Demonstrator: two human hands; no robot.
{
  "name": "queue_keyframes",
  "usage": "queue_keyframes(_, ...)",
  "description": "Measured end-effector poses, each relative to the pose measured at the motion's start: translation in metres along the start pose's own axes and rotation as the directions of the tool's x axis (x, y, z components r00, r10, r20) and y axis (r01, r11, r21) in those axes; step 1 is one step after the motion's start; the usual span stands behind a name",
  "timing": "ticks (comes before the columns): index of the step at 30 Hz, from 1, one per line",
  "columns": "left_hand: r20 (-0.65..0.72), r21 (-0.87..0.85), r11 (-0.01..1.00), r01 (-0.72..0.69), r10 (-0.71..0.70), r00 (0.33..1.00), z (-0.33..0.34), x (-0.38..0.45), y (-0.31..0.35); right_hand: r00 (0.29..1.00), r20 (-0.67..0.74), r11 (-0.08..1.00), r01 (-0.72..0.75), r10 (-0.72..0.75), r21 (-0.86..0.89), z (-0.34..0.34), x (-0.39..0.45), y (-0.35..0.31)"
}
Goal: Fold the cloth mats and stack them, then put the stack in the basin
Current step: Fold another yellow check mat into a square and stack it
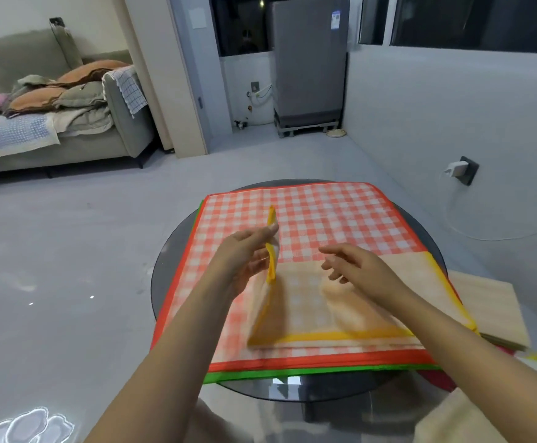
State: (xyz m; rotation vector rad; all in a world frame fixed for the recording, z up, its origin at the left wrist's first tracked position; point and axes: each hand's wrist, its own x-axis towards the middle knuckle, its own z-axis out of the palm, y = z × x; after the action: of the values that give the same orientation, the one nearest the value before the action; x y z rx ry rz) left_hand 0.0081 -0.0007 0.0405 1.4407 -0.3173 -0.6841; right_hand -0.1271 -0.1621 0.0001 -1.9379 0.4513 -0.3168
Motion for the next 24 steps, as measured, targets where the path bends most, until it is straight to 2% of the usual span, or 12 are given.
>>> queue_keyframes(4, -0.001, 0.120, 0.993, 0.016, -0.016, 1.000, 0.033, 0.006, -0.021, 0.986, -0.033, 0.981, -0.157, 0.162, 0.118, -0.017, -0.004, 0.003)
queue_keyframes(7, -0.013, 0.231, 0.973, 0.015, -0.012, 1.000, 0.053, 0.011, -0.041, 0.961, 0.032, 0.961, -0.275, 0.274, 0.036, -0.019, -0.007, 0.007)
queue_keyframes(10, -0.012, 0.359, 0.933, -0.023, 0.029, 0.999, 0.064, 0.017, -0.061, 0.939, 0.093, 0.943, -0.328, 0.332, -0.053, -0.015, -0.012, 0.011)
queue_keyframes(14, -0.008, 0.519, 0.854, -0.043, 0.054, 0.998, 0.070, 0.025, -0.079, 0.940, 0.131, 0.927, -0.273, 0.314, -0.257, -0.008, -0.017, 0.017)
queue_keyframes(17, 0.030, 0.577, 0.815, -0.055, 0.045, 0.999, 0.072, 0.029, -0.083, 0.961, 0.091, 0.916, -0.216, 0.260, -0.337, 0.000, -0.017, 0.022)
queue_keyframes(19, 0.045, 0.594, 0.797, -0.105, 0.097, 0.994, 0.069, 0.032, -0.081, 0.973, 0.065, 0.893, -0.178, 0.224, -0.414, 0.007, -0.018, 0.026)
queue_keyframes(21, 0.050, 0.687, 0.696, -0.210, 0.243, 0.969, 0.062, 0.040, -0.079, 0.981, 0.047, 0.865, -0.145, 0.190, -0.481, 0.011, -0.019, 0.028)
queue_keyframes(23, 0.096, 0.812, 0.511, -0.281, 0.358, 0.929, 0.051, 0.051, -0.080, 0.984, 0.041, 0.849, -0.130, 0.176, -0.513, 0.012, -0.020, 0.030)
queue_keyframes(24, 0.141, 0.854, 0.426, -0.300, 0.365, 0.920, 0.046, 0.056, -0.081, 0.984, 0.043, 0.846, -0.127, 0.174, -0.518, 0.013, -0.020, 0.030)
